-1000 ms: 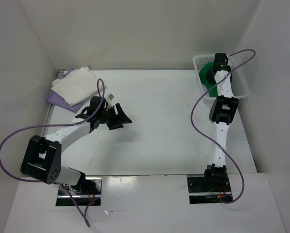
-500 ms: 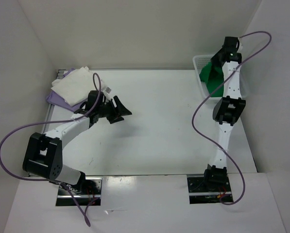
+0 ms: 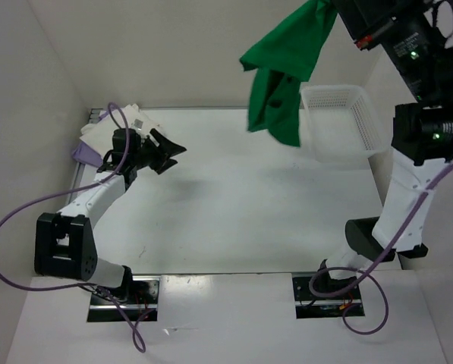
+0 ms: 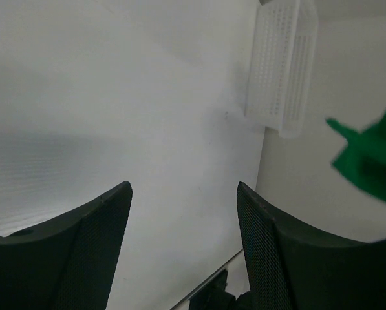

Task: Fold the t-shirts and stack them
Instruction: Move the tshirt to the center of the board

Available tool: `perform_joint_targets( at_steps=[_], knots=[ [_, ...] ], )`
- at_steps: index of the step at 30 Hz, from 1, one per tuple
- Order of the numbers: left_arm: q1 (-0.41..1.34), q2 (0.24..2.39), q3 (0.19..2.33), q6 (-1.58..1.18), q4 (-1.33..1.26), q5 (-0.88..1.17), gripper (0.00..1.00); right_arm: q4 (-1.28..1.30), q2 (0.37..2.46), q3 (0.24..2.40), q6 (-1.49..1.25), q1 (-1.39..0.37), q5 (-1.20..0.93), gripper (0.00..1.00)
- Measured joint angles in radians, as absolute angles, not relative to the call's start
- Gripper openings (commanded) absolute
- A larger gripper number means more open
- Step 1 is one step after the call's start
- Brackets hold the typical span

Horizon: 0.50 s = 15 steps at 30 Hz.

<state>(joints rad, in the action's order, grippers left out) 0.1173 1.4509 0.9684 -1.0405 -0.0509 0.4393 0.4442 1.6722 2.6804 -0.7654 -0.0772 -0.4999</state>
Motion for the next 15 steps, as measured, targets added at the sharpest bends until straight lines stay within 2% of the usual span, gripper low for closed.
perform_joint_targets(
  at_steps=[4,7,12,15],
  knots=[
    [0.017,1.378,0.912,-1.055,-0.028,0.434,0.73,0.277,1.629,2.703,-0.868,-0.12,-0.634,0.0],
    [-0.076,1.304,0.888,-1.052,-0.006,0.433,0.73,0.217,1.603,2.576,-0.887,-0.136,-0.688,0.0],
    [-0.196,1.201,0.839,-1.029,0.014,0.438,0.73,0.118,1.541,1.969,-0.888,-0.152,-0.716,0.0],
    [-0.202,1.193,0.795,-0.996,0.031,0.451,0.71,0.109,1.617,1.623,-0.863,-0.155,-0.674,0.0]
  ],
)
